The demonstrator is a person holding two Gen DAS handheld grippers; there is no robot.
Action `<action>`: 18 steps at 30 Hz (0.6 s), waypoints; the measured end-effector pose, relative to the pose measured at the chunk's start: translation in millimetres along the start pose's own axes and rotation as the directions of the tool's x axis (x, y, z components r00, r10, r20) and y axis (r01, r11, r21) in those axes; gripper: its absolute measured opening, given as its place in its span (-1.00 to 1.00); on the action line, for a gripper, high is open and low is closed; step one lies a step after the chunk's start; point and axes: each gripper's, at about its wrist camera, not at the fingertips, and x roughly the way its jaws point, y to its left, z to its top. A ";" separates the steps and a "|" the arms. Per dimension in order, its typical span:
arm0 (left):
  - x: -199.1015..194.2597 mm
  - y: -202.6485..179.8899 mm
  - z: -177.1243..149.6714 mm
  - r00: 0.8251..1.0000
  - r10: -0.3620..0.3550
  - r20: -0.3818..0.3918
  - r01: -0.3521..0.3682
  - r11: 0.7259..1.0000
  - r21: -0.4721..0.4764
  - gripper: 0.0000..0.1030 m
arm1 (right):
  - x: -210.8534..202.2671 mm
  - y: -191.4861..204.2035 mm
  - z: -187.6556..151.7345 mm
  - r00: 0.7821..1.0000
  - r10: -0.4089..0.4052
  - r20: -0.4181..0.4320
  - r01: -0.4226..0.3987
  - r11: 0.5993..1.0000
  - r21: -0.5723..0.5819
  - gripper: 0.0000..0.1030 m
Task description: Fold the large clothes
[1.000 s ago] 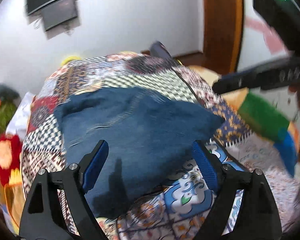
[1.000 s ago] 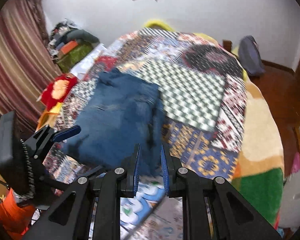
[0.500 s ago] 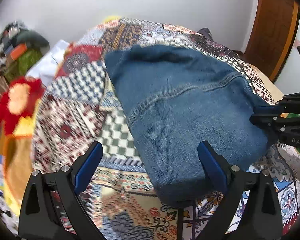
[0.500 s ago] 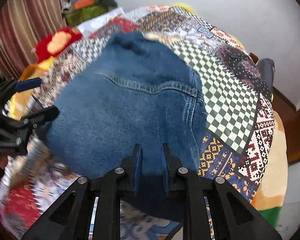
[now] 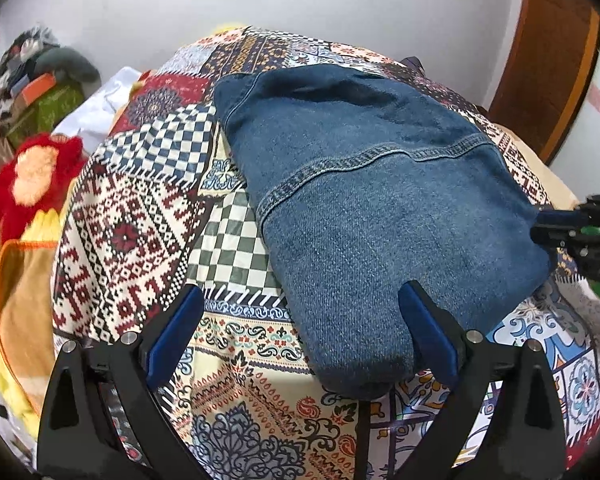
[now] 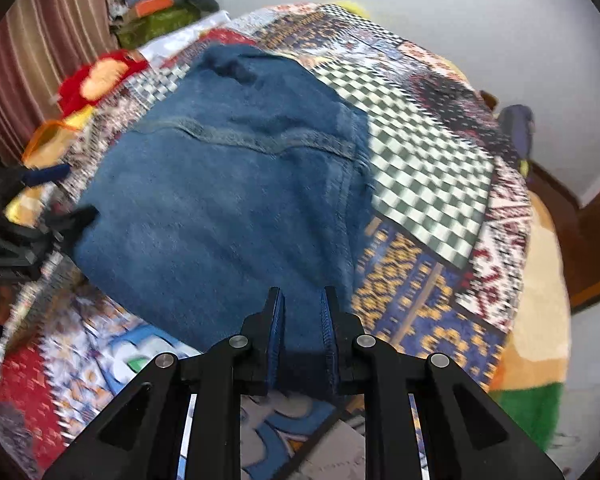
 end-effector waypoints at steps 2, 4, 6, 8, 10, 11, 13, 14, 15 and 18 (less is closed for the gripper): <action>-0.3 0.0 -0.9 1.000 0.004 -0.001 -0.004 1.000 -0.002 0.93 | 1.7 -5.1 -10.0 0.997 -0.077 0.002 0.077 0.997 -0.009 0.06; -1.5 -0.7 -1.6 1.000 0.010 0.001 -0.010 1.000 0.002 0.93 | 1.6 -16.8 -19.2 0.991 -0.132 0.015 0.132 0.991 0.018 0.74; -3.6 -1.1 -2.0 1.000 0.011 -0.002 -0.011 1.000 -0.005 0.93 | 0.4 -31.6 -26.1 0.998 -0.060 0.009 0.060 0.996 0.064 0.76; -5.1 1.7 -0.7 1.000 0.001 -0.008 -0.001 1.000 -0.028 0.92 | -0.6 -50.1 -30.2 0.999 0.037 -0.004 -0.036 0.988 0.149 0.76; -6.2 5.3 2.1 1.000 -0.018 -0.020 0.017 0.999 -0.047 0.92 | -2.0 -62.8 -29.4 0.994 0.105 -0.006 -0.101 0.973 0.207 0.76; -7.3 7.6 4.6 0.999 -0.026 -0.027 0.025 0.998 -0.055 0.92 | -3.6 -65.7 -27.9 0.992 0.124 0.000 -0.121 0.967 0.226 0.76; -10.2 10.9 11.6 0.999 -0.018 -0.034 0.016 0.998 -0.054 0.92 | -8.4 -67.4 -23.1 0.988 0.151 0.022 -0.151 0.957 0.247 0.76; -11.7 12.1 15.3 0.999 -0.007 -0.031 0.006 0.999 -0.048 0.92 | -10.4 -67.7 -19.2 0.985 0.166 0.035 -0.170 0.953 0.250 0.76; -13.2 13.6 19.6 1.000 0.001 -0.025 -0.002 0.999 -0.043 0.92 | -12.8 -69.7 -12.5 0.980 0.193 0.055 -0.200 0.946 0.253 0.76; -14.8 22.1 35.1 1.000 -0.015 -0.010 0.014 0.998 -0.054 0.92 | -12.6 -72.8 7.3 0.960 0.267 0.089 -0.281 0.922 0.267 0.76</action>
